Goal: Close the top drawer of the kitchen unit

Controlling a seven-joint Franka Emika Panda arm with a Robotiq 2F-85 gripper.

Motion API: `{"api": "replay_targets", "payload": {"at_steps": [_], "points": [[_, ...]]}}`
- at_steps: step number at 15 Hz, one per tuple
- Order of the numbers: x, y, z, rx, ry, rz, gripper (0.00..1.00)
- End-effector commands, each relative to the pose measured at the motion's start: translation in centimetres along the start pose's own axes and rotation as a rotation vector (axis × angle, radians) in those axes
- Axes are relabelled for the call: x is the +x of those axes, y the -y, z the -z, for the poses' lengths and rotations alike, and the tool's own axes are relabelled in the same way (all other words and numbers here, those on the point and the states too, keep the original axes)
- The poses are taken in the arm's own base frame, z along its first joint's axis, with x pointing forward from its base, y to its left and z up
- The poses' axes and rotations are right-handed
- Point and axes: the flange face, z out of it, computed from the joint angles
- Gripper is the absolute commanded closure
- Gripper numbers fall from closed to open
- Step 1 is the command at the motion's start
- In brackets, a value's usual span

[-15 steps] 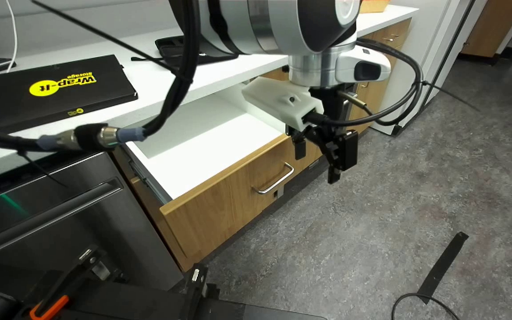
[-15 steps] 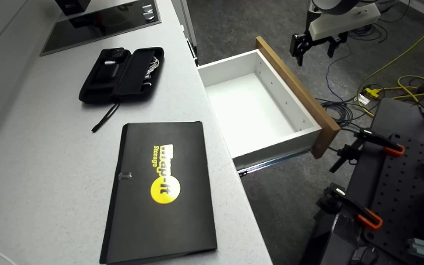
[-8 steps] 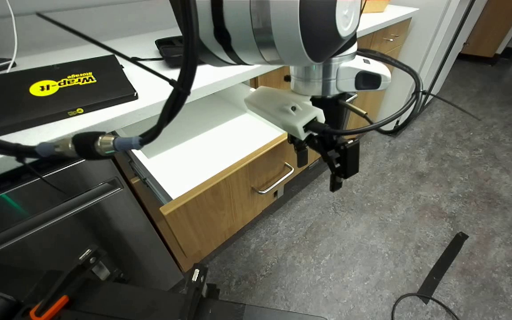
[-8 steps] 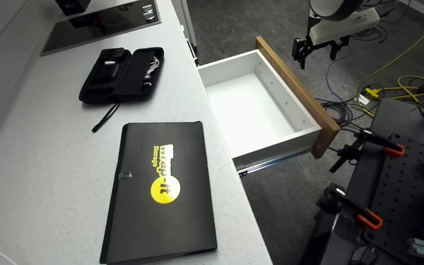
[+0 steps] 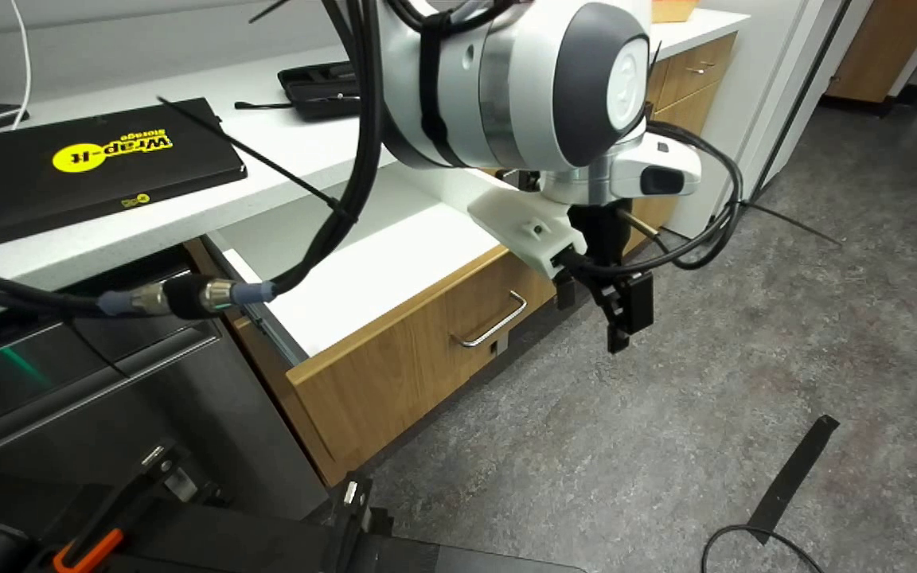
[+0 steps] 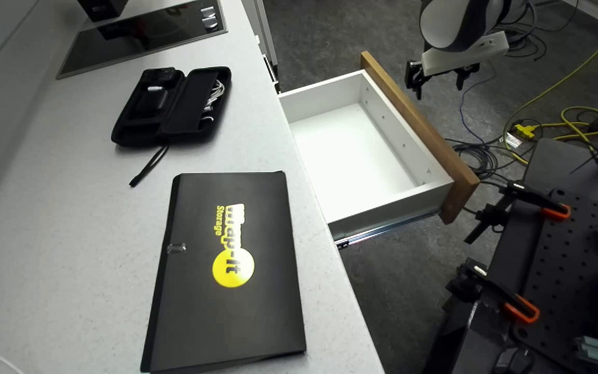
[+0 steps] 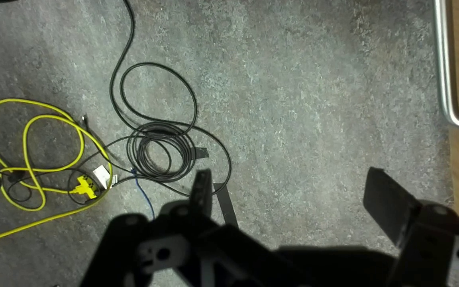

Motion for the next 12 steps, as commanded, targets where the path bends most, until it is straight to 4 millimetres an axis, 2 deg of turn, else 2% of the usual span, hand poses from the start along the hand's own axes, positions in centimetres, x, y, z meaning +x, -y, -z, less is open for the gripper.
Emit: {"api": "replay_targets", "payload": {"at_steps": [1,7,12], "points": [[1.7,2.3,-2.4,-0.001,0.008,-0.047,0.00],[1.5,6.2,-4.9,0.056,0.114,-0.009,0.00],[0.8,9.6,-4.7,0.116,0.198,0.107,0.00]]}}
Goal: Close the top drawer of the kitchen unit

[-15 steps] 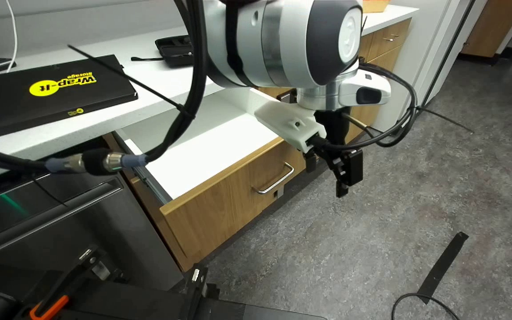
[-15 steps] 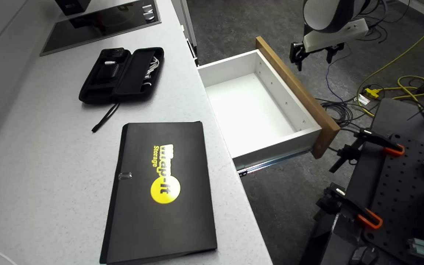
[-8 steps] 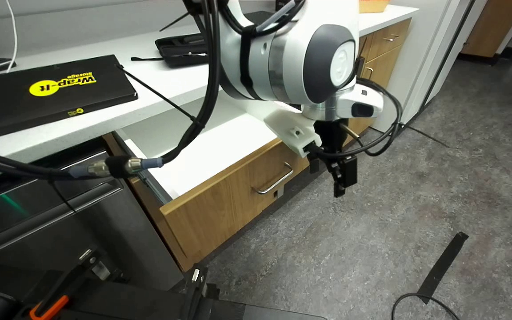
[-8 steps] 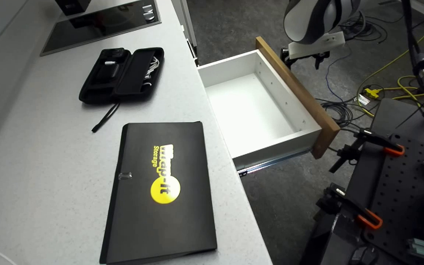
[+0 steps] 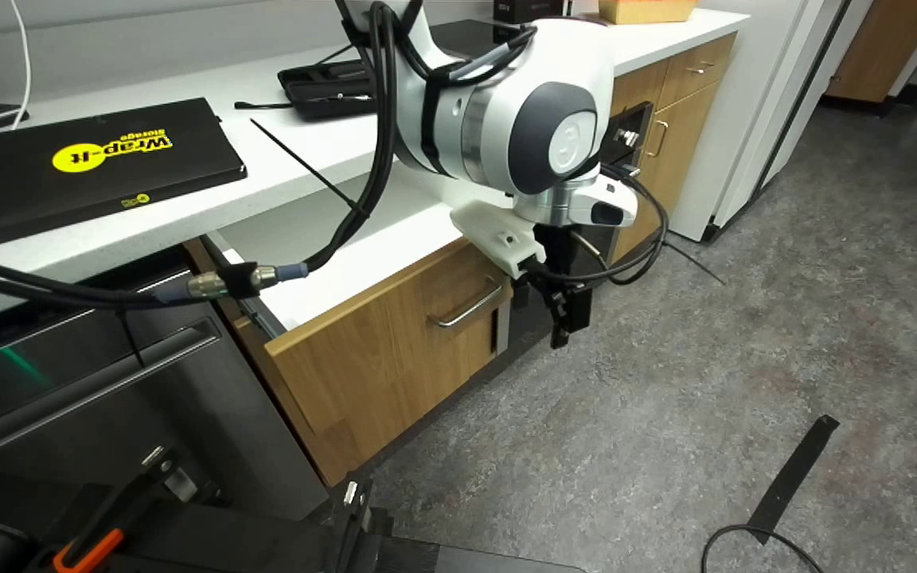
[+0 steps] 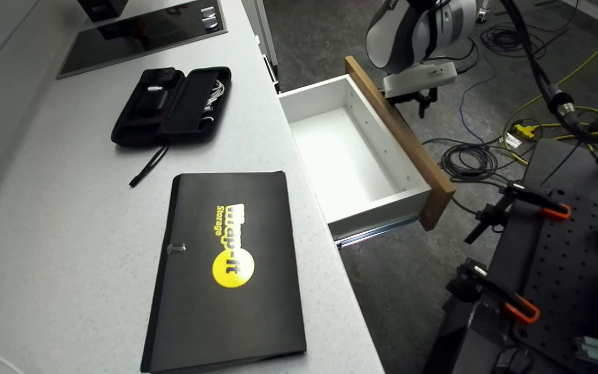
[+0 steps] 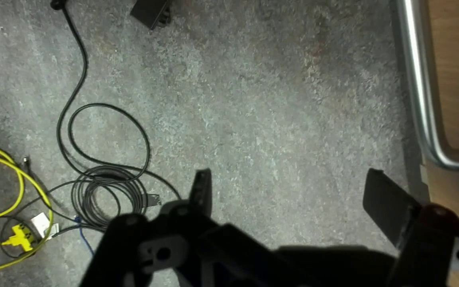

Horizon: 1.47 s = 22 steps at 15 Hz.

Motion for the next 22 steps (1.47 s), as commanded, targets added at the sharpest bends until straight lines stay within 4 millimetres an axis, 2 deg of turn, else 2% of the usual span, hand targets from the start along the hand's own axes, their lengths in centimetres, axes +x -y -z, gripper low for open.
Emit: {"api": "replay_targets", "payload": {"at_steps": [1,8,9,11,17,20,22], "points": [[0.1,2.9,0.4,0.045,0.052,0.083,0.00],[-1.5,7.8,2.5,0.060,0.053,0.196,0.00],[-1.2,6.2,1.8,0.046,0.029,0.163,0.00],[-1.4,6.6,1.9,0.045,0.028,0.171,0.00],[-0.9,6.2,1.7,0.038,0.016,0.157,0.00],[-1.0,7.9,1.8,0.051,0.027,0.174,0.00],[-1.4,9.8,1.8,0.065,0.034,0.192,0.00]]}}
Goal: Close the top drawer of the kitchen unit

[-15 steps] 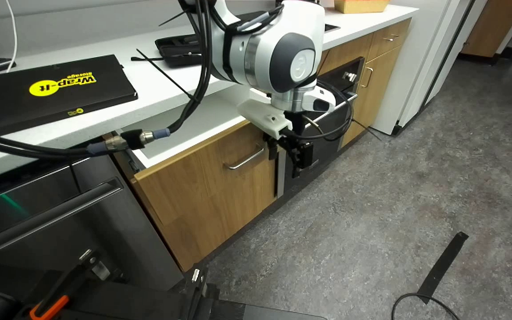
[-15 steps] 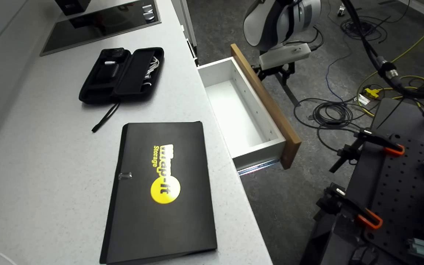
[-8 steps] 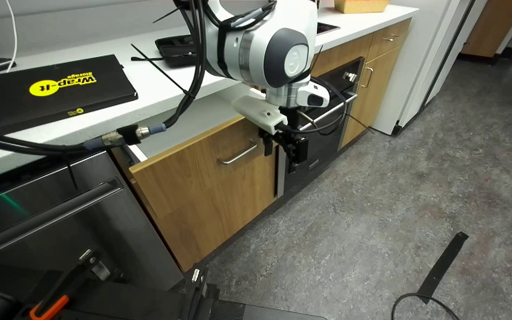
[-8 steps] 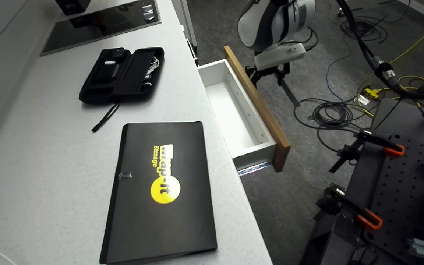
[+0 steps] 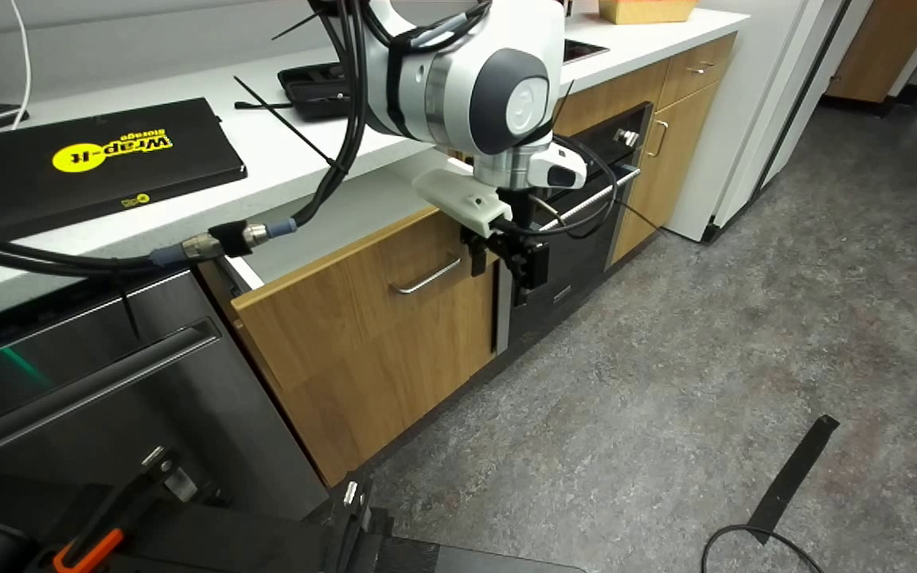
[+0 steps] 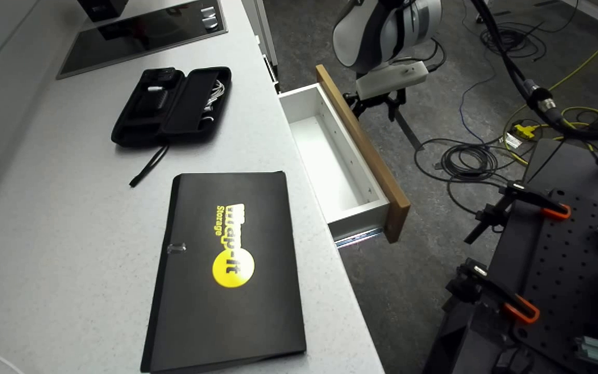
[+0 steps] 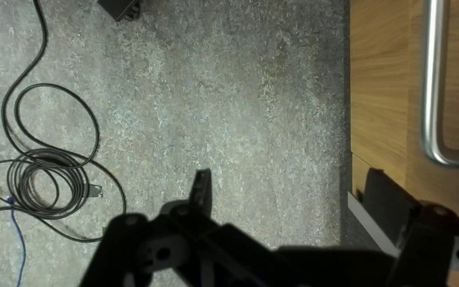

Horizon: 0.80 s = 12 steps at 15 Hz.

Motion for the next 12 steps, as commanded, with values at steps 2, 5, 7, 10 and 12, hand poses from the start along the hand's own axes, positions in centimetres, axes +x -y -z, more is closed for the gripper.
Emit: {"api": "replay_targets", "payload": {"at_steps": [2,5,7,10,12], "points": [[0.4,4.0,-0.6,0.022,0.008,0.034,0.00],[0.5,6.9,-1.6,0.033,0.029,0.066,0.00],[0.5,9.1,-2.0,0.052,0.056,0.093,0.00],[0.6,12.4,-2.1,0.108,0.097,0.143,0.00],[0.6,14.5,-2.1,0.152,0.131,0.164,0.00]]}}
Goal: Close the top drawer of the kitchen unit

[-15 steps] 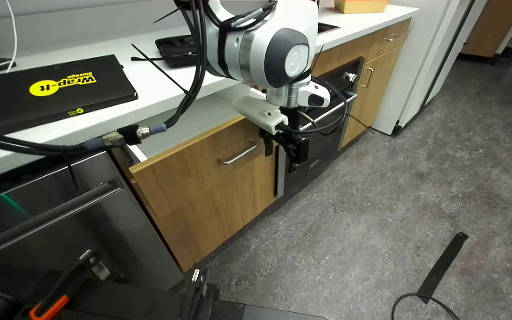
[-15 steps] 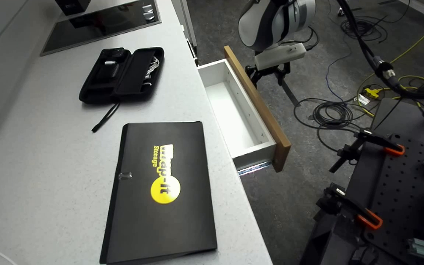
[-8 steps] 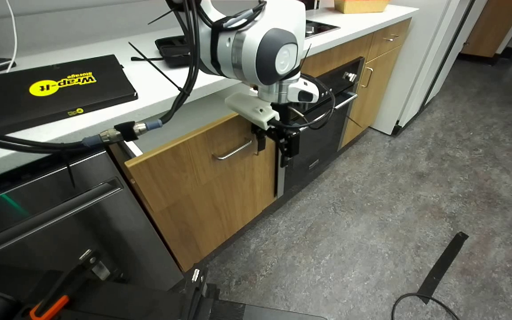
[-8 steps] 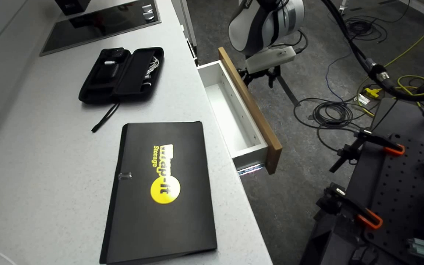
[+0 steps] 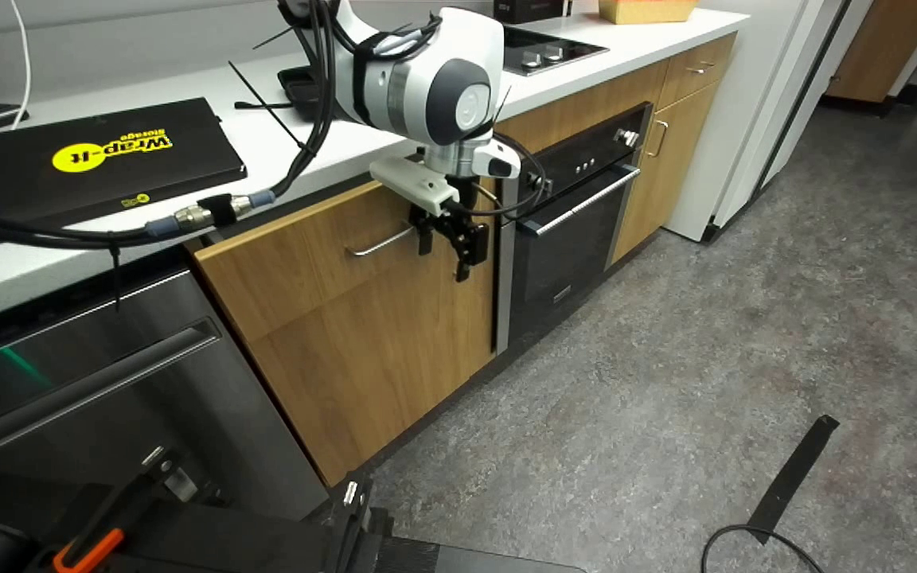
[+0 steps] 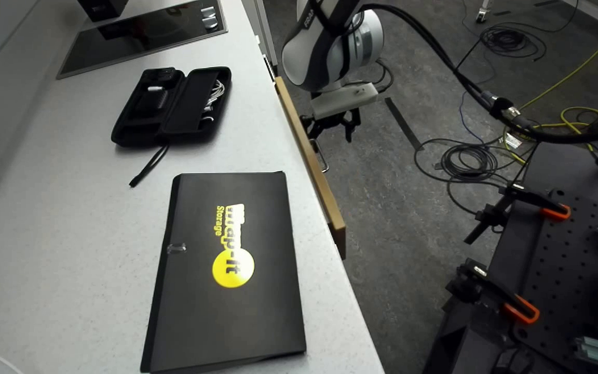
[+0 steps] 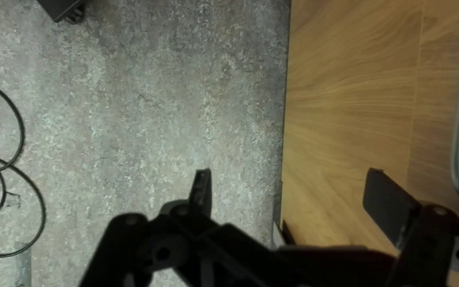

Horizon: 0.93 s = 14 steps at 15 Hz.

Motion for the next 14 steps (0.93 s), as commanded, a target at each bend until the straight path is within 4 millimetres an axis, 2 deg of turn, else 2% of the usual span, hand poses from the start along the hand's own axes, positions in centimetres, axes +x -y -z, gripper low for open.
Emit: {"api": "replay_targets", "payload": {"at_steps": [1,3,9,10,11,14], "points": [[1.3,4.8,-0.6,0.105,0.069,0.055,0.00],[1.6,7.1,-0.6,0.165,0.108,0.087,0.00],[2.7,7.9,-1.7,0.194,0.253,0.155,0.00],[2.8,7.7,-1.6,0.188,0.271,0.177,0.00],[3.1,3.4,-1.4,0.108,0.230,0.129,0.00],[3.4,3.4,-1.5,0.110,0.249,0.149,0.00]]}}
